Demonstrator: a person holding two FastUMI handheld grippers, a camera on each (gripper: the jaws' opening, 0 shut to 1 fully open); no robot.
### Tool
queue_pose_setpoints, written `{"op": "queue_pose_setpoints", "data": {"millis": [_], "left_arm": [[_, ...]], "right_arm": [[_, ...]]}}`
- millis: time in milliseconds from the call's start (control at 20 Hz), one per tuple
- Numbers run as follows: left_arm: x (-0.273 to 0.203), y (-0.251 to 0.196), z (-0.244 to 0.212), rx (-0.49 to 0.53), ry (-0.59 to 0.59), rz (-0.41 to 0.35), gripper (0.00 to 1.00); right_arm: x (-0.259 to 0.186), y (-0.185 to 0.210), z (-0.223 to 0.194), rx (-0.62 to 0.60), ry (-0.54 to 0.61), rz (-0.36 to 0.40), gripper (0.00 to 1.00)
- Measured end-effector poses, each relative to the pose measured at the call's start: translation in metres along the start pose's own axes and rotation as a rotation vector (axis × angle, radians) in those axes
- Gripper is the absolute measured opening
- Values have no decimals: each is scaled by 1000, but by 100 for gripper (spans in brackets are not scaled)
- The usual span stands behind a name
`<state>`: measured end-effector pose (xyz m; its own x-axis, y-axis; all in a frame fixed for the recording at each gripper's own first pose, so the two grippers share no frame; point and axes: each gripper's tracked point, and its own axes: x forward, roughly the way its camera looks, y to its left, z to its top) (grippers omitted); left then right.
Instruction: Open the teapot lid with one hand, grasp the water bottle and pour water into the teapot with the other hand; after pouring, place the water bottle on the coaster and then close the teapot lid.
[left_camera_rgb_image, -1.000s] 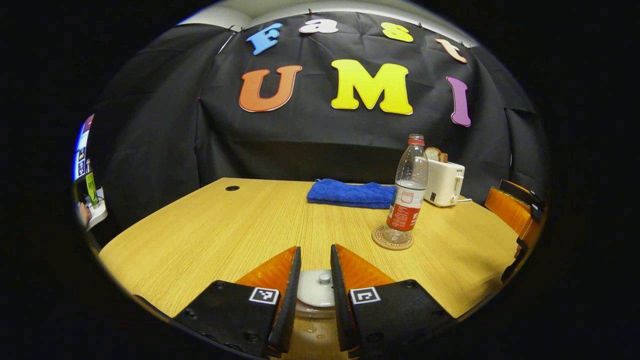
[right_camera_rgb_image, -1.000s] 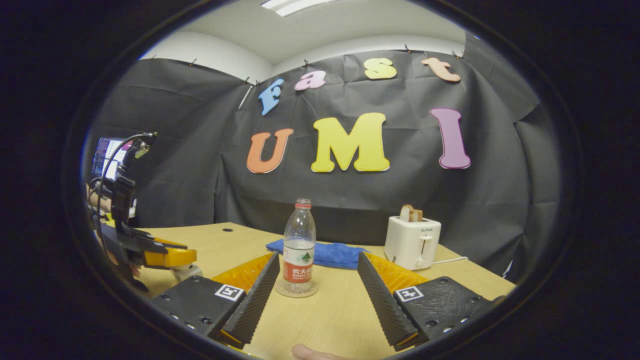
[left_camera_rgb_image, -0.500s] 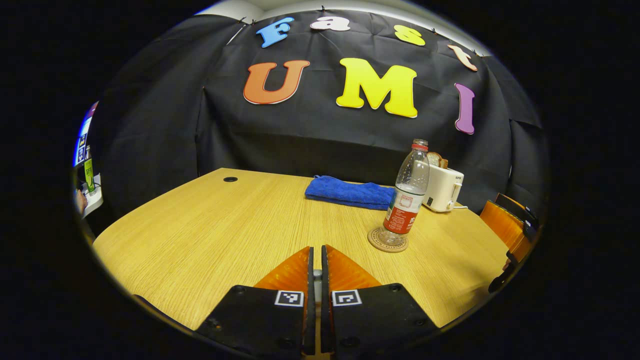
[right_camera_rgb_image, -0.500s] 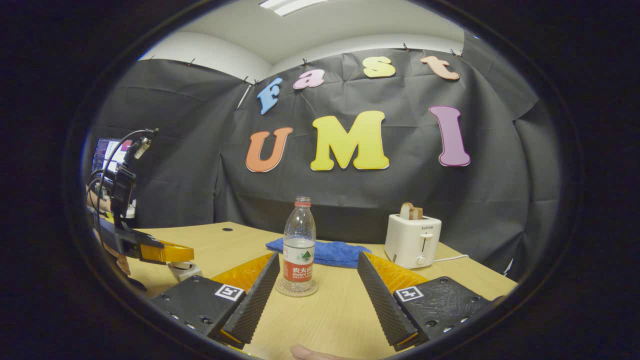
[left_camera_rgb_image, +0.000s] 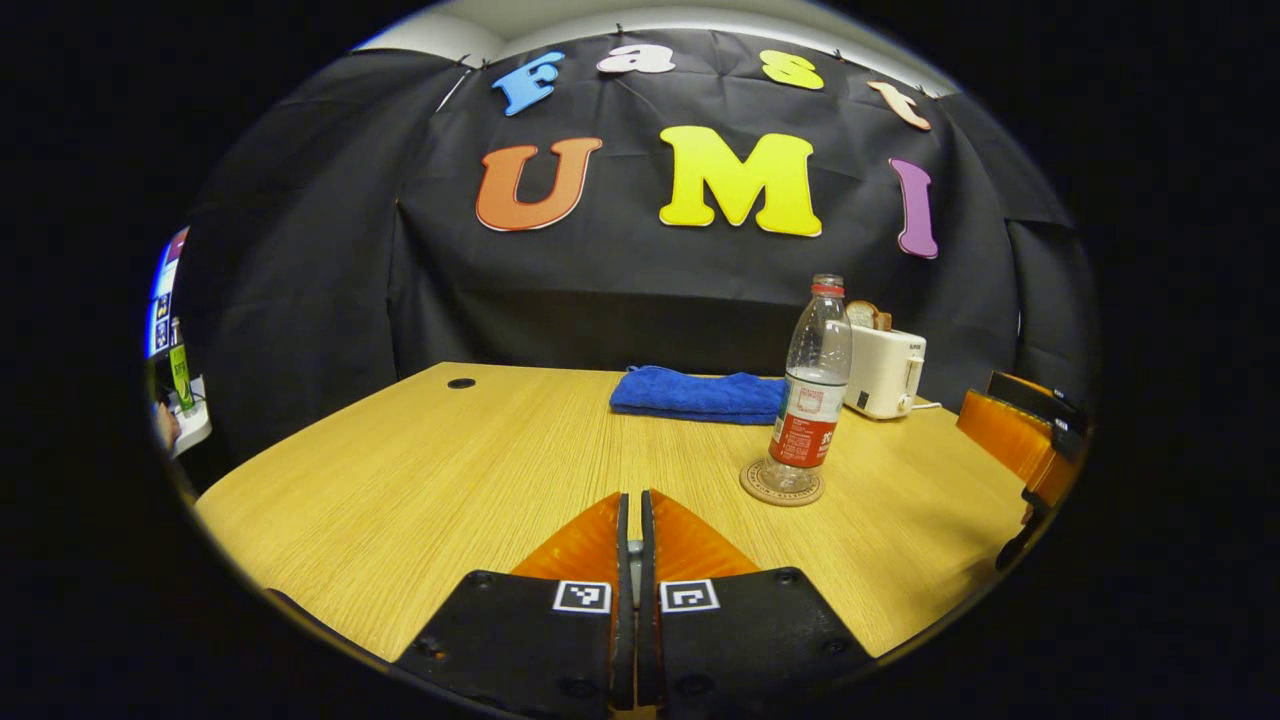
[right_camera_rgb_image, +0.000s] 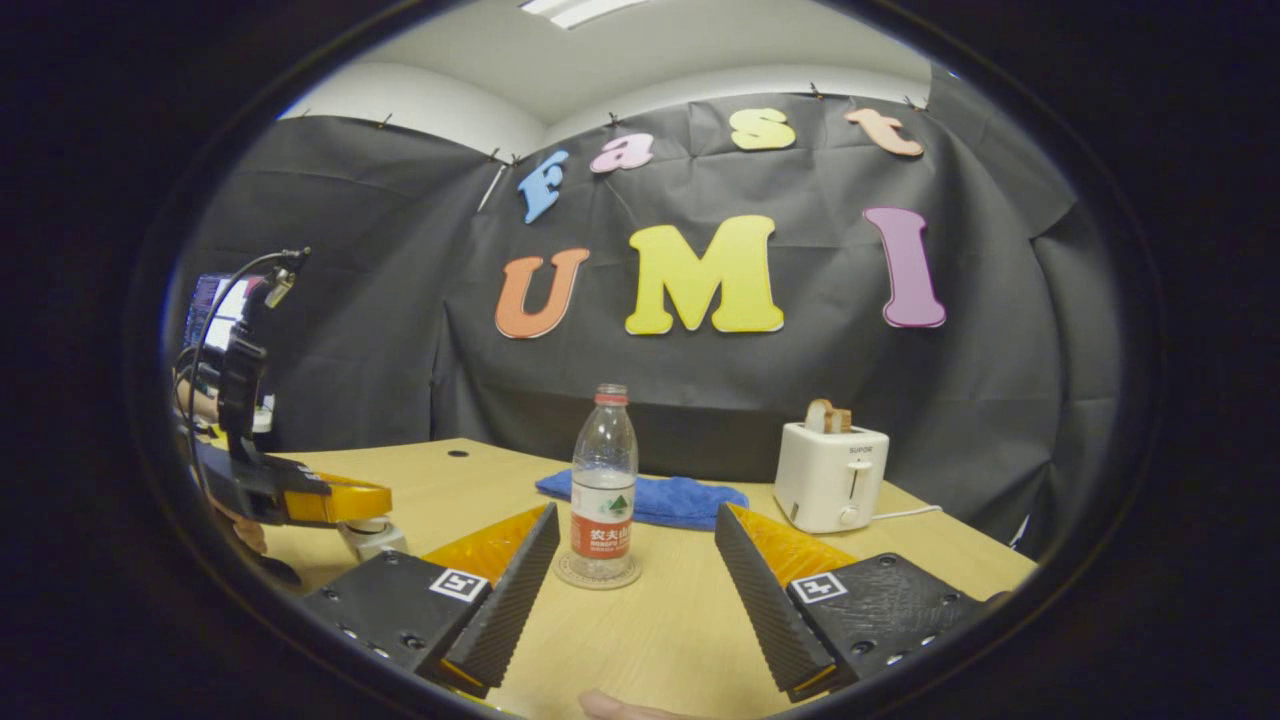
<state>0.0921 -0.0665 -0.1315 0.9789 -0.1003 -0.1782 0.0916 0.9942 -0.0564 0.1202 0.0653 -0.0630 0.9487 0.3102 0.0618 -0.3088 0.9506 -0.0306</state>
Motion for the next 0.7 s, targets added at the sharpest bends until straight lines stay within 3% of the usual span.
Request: {"op": "queue_pose_setpoints", "data": {"millis": [100,250,300,350,450,700], "left_arm": [[0,-1,-1,59,-16,14,4],[-3,-2,-2,111,-25,30,13],[-3,-5,-4,105,-19,21,35],[-4,-7,-4,96,-14,15,43],[-6,-5,0,89,-17,21,48],[-34,-5,38,82,-72,7,72]], "right_arm": [[0,-1,1,0,-4,0,94],[0,-3,4,-2,-4,-9,94],[-2,-4,6,-3,-6,-15,94],[-2,-5,9,-5,-7,-22,94],[-6,-9,18,-6,-8,-47,94],[-29,-13,52,-10,-30,-101,94]]}}
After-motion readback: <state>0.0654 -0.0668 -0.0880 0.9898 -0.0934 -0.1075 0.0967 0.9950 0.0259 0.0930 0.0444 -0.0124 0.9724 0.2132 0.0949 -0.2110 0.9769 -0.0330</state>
